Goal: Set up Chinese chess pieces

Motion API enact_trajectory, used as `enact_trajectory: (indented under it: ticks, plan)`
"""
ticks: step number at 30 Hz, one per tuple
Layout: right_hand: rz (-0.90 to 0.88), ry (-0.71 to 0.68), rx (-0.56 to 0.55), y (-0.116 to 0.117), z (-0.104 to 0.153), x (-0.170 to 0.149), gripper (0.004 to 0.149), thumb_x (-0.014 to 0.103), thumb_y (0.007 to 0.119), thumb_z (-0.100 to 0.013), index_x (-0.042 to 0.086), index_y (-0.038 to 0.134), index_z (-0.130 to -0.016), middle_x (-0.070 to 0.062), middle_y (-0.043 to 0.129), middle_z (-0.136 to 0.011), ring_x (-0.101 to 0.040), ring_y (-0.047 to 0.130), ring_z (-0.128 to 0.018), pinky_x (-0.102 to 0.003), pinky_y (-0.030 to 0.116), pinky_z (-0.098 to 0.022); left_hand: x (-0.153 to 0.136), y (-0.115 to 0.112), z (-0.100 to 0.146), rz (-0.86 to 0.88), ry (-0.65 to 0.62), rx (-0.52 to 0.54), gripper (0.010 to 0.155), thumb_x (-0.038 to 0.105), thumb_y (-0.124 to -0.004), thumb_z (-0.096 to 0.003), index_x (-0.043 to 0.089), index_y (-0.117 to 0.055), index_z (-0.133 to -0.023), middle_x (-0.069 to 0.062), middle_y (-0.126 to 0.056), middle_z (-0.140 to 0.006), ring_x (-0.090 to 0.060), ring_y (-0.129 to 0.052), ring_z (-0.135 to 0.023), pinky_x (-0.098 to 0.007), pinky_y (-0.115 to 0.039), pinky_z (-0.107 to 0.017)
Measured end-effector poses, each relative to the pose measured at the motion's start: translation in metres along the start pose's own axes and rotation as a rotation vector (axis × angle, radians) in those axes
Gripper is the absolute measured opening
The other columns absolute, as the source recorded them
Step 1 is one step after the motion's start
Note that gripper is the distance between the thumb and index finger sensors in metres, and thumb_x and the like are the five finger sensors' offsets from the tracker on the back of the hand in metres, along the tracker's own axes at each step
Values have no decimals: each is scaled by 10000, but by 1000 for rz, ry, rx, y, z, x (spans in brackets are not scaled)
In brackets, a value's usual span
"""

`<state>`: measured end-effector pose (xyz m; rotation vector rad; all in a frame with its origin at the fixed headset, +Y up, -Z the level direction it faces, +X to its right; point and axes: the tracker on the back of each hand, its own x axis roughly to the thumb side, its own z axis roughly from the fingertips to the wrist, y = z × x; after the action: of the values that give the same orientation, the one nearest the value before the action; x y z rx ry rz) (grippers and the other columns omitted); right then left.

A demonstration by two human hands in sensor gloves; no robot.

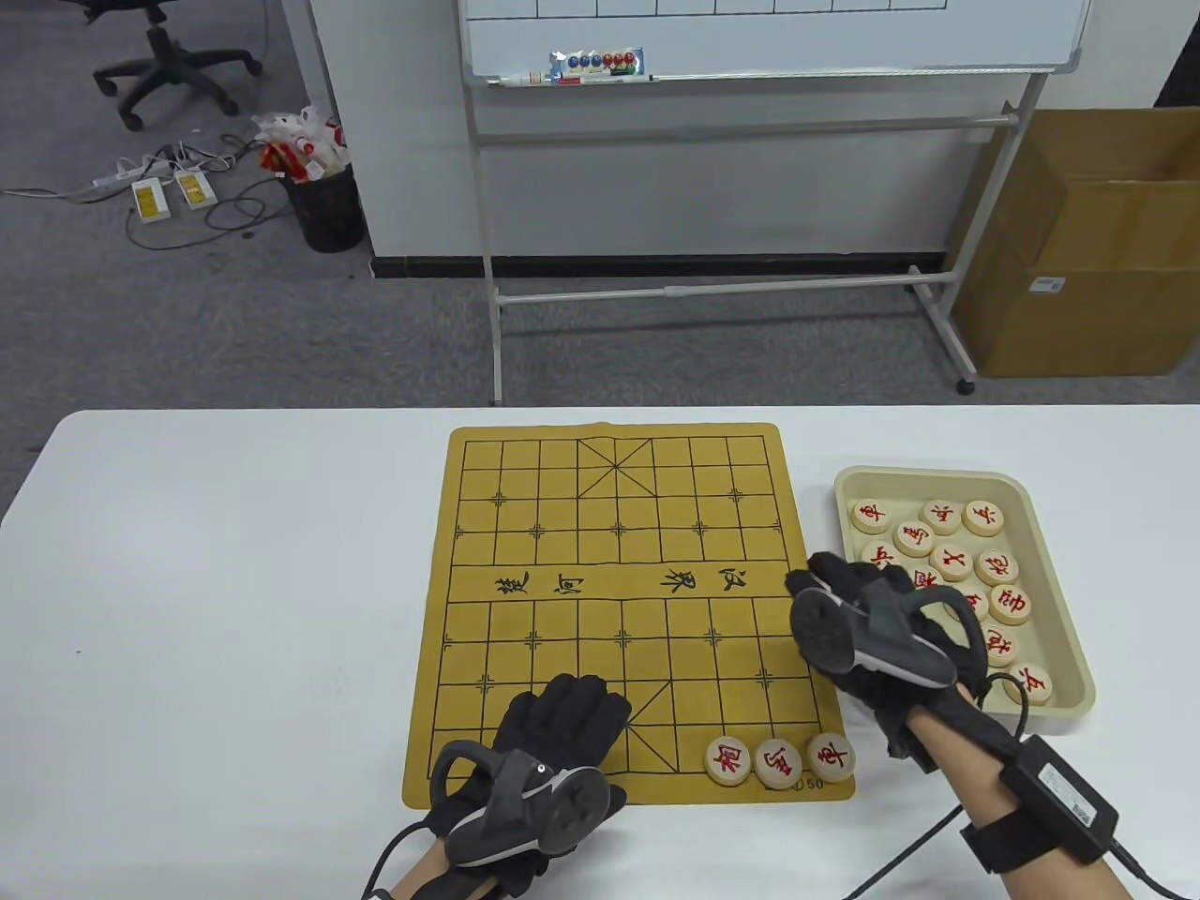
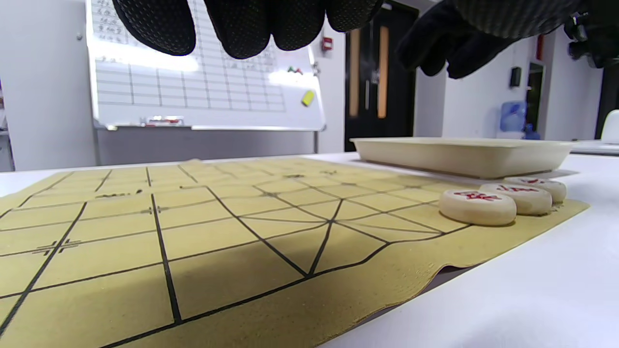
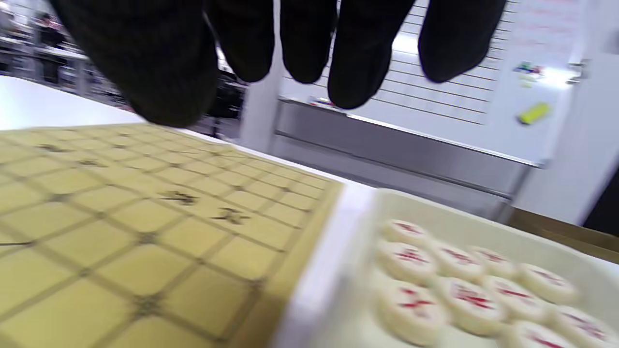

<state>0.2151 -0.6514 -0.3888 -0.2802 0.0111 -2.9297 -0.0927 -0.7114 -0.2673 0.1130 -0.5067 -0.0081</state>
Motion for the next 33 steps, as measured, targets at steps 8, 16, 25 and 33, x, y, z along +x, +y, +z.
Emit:
enact_trajectory:
  ticks: [8,16,25,33]
  plan:
    - [-50,198,323,66,-52,-55,766,382,902,-426,251,529,-1082,-60,503,-1155,-320,737,-987,-526,730,-700,-1,-1,-1,1,3,-15,838,608,-632,-363,274,-384,-1090,-68,-441,-1177,-333,-534,-1107,-596,-568,-775]
    - [-21,193,312,96,-65,-57,739,390,916,-404,275,588,-1056,-9,627,-1116,-267,774,-975,-520,657,-743,-4,-2,-2,4,5,-33,838,608,-632,-362,274,-385,-1090,-70,-441,-1177,-333,-534,-1107,-593,-573,-774]
    - [70,187,307,104,-64,-56,674,427,898,-405,292,659,-1020,-27,742,-1049,-226,910,-880,-433,758,-678,-4,-2,-3,1,3,-44,838,608,-633,-362,273,-386,-1089,-70,-441,-1177,-334,-536,-1106,-592,-576,-773]
    - [78,191,325,107,-62,-52,670,427,906,-398,306,670,-1013,-41,773,-1044,-251,959,-833,-428,810,-631,-4,-2,-3,2,5,-42,835,608,-633,-362,276,-388,-1089,-68,-442,-1177,-332,-535,-1106,-591,-578,-772]
